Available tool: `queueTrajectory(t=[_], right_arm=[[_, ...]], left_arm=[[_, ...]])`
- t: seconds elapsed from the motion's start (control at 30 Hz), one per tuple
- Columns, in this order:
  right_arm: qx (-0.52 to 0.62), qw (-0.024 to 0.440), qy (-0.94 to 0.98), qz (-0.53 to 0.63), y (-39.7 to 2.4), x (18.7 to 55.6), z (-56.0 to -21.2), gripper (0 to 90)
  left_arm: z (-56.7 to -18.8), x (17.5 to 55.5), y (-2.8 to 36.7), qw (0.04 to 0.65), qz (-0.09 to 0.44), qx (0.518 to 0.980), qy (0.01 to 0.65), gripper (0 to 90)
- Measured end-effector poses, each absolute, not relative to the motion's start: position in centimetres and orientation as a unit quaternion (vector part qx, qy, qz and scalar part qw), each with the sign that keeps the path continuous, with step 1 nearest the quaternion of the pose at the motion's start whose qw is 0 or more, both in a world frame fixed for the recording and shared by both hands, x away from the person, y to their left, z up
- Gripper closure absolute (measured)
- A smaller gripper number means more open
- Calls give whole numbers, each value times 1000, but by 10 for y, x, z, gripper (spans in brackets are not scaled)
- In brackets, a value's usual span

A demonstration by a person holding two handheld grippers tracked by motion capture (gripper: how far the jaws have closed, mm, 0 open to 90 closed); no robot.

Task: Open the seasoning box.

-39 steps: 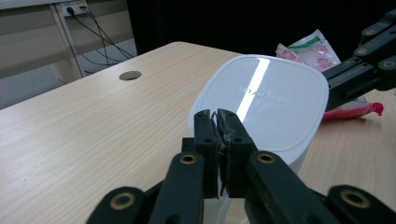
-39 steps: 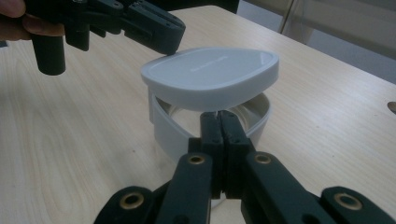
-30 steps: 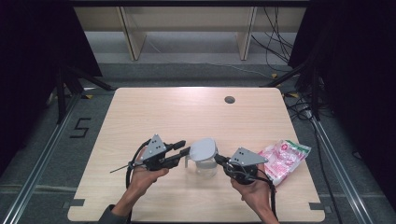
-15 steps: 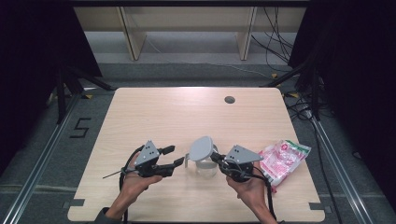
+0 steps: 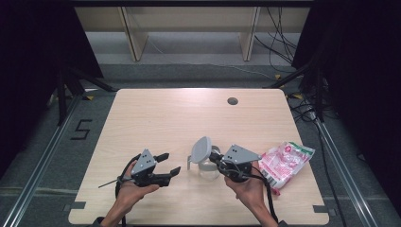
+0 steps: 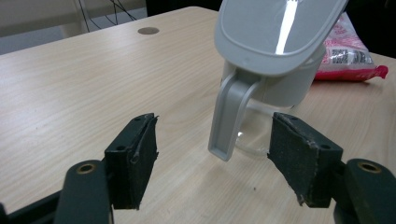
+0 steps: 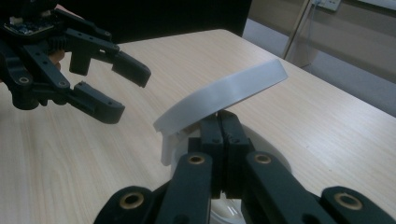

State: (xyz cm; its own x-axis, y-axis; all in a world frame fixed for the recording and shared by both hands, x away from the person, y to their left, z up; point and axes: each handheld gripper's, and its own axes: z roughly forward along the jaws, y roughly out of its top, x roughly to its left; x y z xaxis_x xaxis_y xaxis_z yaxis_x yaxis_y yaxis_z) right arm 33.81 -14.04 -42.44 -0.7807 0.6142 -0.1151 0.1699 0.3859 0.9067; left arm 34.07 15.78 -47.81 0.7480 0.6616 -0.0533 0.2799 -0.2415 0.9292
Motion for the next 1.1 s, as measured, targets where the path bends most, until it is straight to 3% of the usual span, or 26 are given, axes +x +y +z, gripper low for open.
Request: queueTrajectory(t=[1.1], right_arm=[[218,220,804,508,-123,339,-420,900]], left_arm=[[-492,337,160,522,174,776,310,299]])
